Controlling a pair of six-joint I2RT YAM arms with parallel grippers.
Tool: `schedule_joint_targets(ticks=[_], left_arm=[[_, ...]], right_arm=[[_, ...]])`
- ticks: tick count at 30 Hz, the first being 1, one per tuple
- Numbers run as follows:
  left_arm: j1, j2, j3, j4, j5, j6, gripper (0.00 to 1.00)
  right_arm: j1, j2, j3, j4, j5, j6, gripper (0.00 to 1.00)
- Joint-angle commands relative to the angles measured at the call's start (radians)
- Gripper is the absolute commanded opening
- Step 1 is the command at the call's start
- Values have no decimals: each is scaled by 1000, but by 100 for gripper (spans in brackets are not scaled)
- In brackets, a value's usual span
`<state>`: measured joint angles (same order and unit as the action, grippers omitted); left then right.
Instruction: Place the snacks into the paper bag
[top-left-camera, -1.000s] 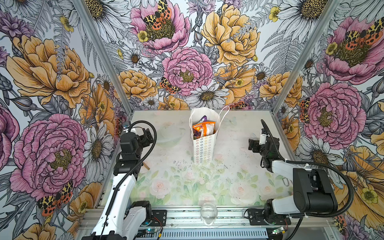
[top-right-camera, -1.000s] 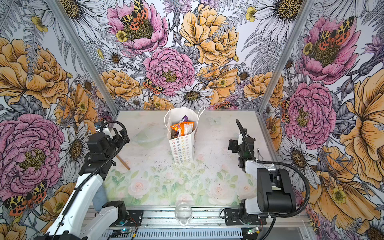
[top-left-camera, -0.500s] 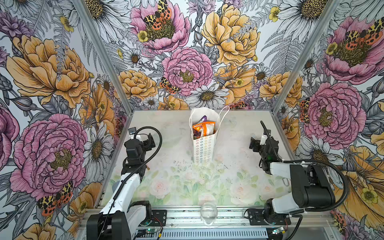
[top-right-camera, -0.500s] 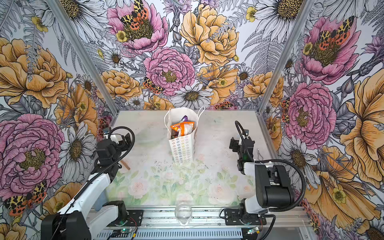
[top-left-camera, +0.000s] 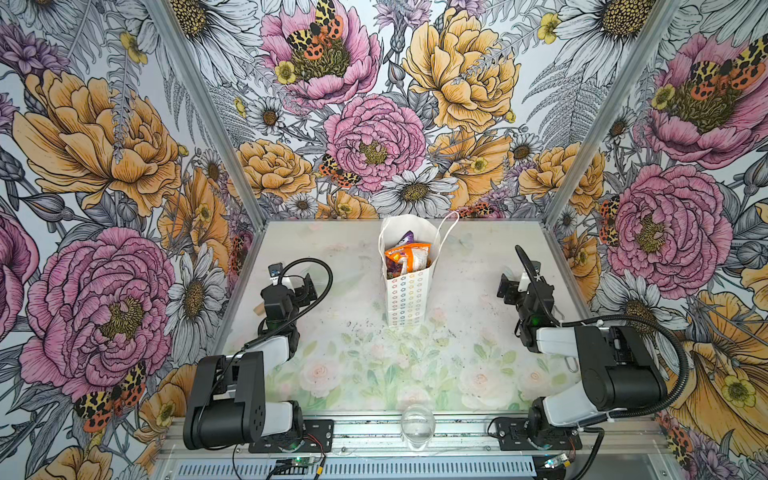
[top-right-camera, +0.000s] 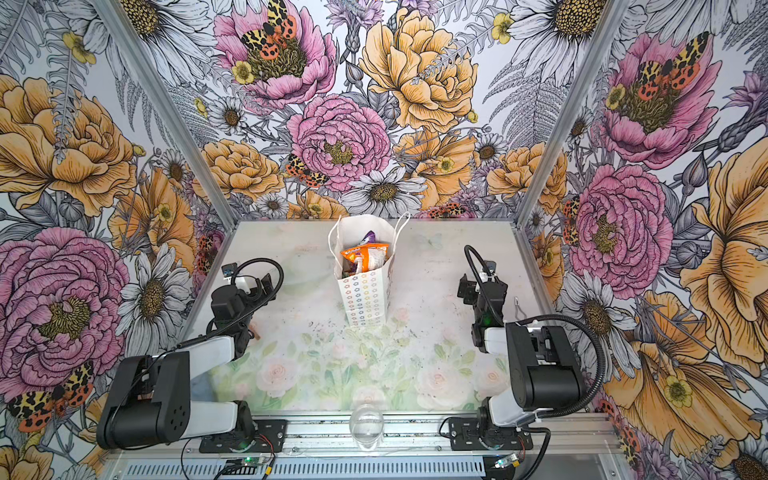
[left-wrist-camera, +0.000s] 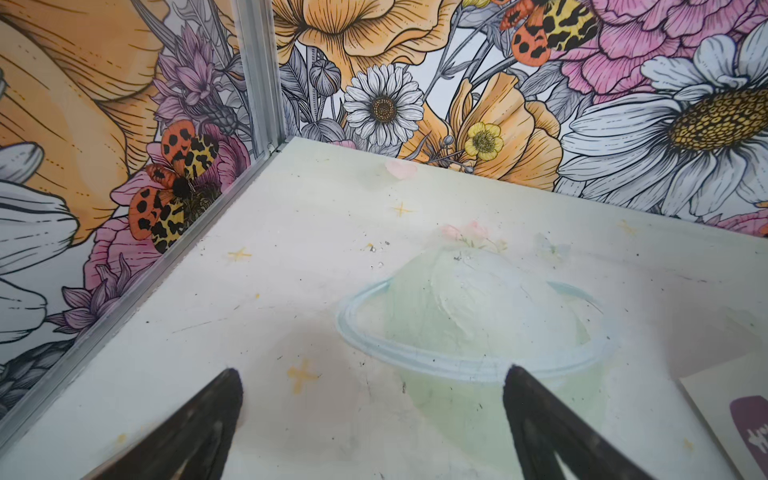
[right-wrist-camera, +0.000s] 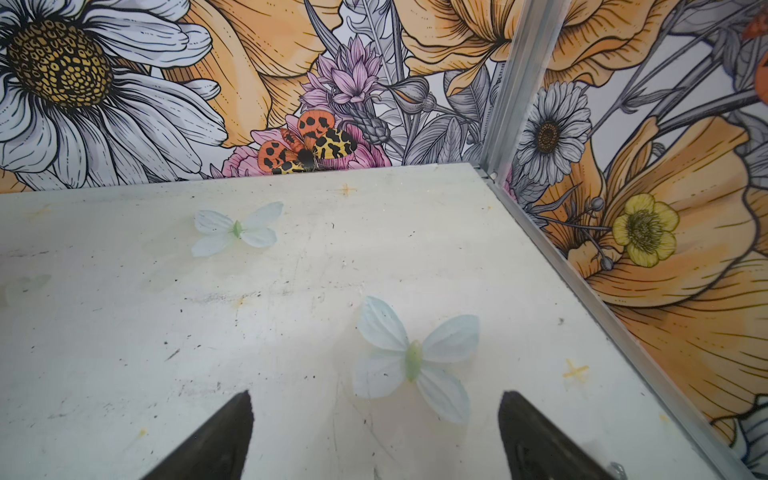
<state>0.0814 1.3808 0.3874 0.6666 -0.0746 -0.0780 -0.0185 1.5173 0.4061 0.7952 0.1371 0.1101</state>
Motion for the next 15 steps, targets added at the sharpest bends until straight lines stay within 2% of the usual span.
schedule_joint_targets(ticks=[1,6,7,9,11,13,15], left_arm=[[-7,54,-14,176,38,18,99],[-43,183,-53,381,43,64,99],[-43,159,-47,321,31,62,99],[-43,172,-39,334,22,59,99],[-48,165,-13,271,15,62,99],[-64,169,-11,275,-10,74,99],[-65,170,-11,279,-10,74,99]], right_arm=[[12,10,-7,50,28,-19,94],[13,18,-14,71,24,-23,94],[12,15,-14,69,23,-23,94],[12,17,-14,68,23,-23,95],[12,17,-13,68,24,-24,96],[12,18,-13,68,22,-23,100],[12,18,-13,67,23,-23,100]])
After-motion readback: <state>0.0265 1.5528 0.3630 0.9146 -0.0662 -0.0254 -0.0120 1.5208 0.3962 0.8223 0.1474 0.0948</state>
